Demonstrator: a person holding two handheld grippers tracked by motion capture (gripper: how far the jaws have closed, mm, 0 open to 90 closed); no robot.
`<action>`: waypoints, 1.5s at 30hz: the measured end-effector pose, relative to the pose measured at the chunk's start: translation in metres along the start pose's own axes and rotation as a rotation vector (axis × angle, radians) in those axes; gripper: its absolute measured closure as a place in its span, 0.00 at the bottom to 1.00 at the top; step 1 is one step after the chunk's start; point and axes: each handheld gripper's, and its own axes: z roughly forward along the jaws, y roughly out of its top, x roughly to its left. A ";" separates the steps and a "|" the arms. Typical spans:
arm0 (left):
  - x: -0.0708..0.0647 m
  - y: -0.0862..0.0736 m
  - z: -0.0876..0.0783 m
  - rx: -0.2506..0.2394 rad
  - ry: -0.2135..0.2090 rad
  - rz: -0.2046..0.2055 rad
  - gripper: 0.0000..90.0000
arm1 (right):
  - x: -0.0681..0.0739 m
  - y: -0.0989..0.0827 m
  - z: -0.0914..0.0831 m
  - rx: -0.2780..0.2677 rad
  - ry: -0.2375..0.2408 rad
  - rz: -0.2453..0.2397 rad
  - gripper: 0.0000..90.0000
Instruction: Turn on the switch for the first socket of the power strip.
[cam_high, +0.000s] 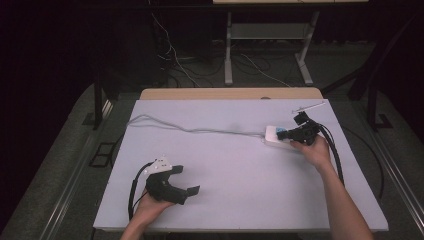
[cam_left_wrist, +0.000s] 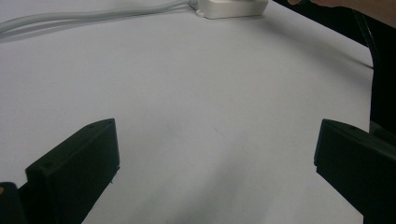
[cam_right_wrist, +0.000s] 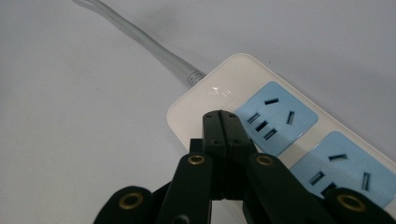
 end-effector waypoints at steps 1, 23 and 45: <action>0.000 0.000 0.000 0.000 0.000 0.000 0.00 | 0.000 0.000 0.000 0.000 0.000 0.000 1.00; 0.000 0.000 0.000 0.008 -0.008 0.010 0.00 | -0.007 -0.009 0.002 -0.049 0.040 0.038 1.00; 0.002 -0.001 -0.001 0.007 -0.002 0.004 0.00 | -0.007 -0.019 0.005 -0.126 0.041 0.042 1.00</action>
